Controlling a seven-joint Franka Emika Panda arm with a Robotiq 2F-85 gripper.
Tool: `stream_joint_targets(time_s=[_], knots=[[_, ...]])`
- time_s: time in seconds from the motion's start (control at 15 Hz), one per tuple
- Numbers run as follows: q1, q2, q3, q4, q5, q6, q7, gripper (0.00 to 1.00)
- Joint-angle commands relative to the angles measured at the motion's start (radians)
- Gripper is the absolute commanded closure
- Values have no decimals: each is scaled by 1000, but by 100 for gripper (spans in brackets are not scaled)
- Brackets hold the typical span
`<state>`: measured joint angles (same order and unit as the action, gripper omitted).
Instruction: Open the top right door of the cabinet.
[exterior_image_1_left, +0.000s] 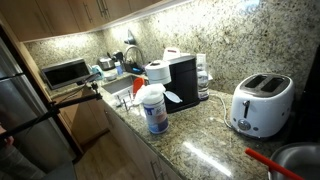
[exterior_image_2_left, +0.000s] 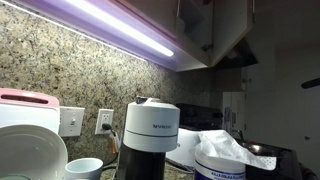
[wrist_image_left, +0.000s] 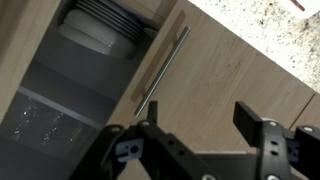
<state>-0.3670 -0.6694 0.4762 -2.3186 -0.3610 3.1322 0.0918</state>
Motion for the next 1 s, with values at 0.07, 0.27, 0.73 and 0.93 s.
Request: stream_joint_targets(time_s=[0.07,0.27,0.73,0.93], knots=[[-14,-9,13,6,22,-2,-6,13],[-17,-9,15,6,23,-2,-5,13],[-39,71,77,49,-15,-24,-10,0],[-42,114,111,64,-25,-21,-13,0]])
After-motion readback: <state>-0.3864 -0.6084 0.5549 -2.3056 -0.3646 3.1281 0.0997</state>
